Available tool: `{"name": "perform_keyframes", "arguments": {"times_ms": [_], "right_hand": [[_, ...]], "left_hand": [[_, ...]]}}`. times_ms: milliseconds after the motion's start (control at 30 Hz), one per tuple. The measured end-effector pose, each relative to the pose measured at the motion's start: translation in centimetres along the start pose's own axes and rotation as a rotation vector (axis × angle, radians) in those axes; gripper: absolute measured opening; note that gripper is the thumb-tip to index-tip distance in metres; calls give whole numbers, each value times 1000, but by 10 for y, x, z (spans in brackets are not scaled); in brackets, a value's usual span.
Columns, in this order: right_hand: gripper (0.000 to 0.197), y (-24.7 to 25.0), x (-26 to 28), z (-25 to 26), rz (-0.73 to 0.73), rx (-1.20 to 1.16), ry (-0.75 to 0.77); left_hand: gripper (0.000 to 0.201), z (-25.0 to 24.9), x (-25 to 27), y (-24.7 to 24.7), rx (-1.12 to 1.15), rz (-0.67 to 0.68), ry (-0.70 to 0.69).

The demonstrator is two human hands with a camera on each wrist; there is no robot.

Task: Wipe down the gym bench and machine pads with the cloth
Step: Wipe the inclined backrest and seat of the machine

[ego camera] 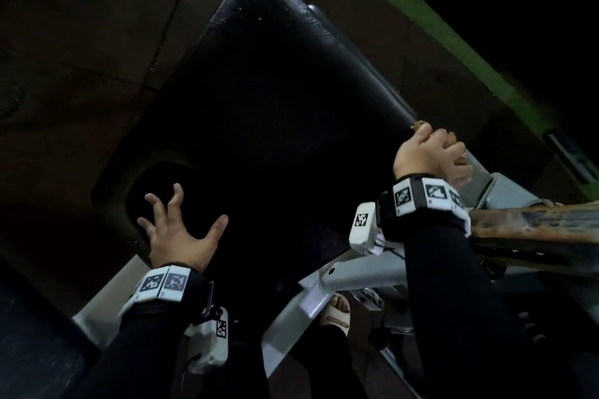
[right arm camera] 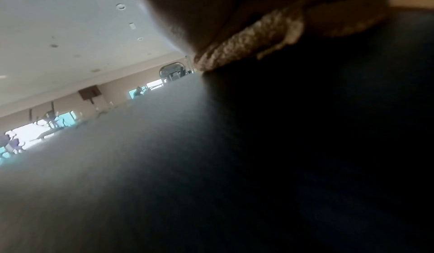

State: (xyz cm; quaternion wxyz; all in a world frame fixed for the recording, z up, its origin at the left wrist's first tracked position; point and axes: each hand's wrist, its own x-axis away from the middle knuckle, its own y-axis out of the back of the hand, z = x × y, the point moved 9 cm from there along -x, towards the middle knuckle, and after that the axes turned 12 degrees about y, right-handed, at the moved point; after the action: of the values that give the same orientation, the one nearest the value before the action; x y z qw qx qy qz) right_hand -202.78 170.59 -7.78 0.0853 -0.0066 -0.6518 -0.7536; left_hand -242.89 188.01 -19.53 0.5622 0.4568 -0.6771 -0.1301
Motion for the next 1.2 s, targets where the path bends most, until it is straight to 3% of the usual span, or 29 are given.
{"name": "perform_keyframes", "arguments": {"times_ms": [67,200,300,400,533,700,867,1000,1100,1200], "right_hand": [[51,-1,-8,14,44,9,21],[41,-2,3,50,-19,-36,348],[41,-4,25,47,-33,-70,493],[45,-6,34,21,-29,-58,469],[48,-3,22,-9,-20,-103,252],[48,0,-2,12,49,-22,153],[47,-9,6,63,127,-61,386],[47,-12,18,65,144,-24,541],[48,-10,10,59,136,1,573],[50,-15,-7,70,124,36,512]], "left_hand": [[95,0,0,-1,-13,5,-3],[95,0,0,0,-12,3,-14],[95,0,0,-1,-15,6,-16],[95,0,1,-1,-17,2,-13],[95,0,0,-3,-3,9,-9],[93,1,-1,-1,9,-14,-4],[93,3,-2,-2,10,-9,14],[92,3,-2,-2,20,-3,21],[92,3,-1,-3,24,3,23],[91,3,-1,-4,36,4,21]]}}
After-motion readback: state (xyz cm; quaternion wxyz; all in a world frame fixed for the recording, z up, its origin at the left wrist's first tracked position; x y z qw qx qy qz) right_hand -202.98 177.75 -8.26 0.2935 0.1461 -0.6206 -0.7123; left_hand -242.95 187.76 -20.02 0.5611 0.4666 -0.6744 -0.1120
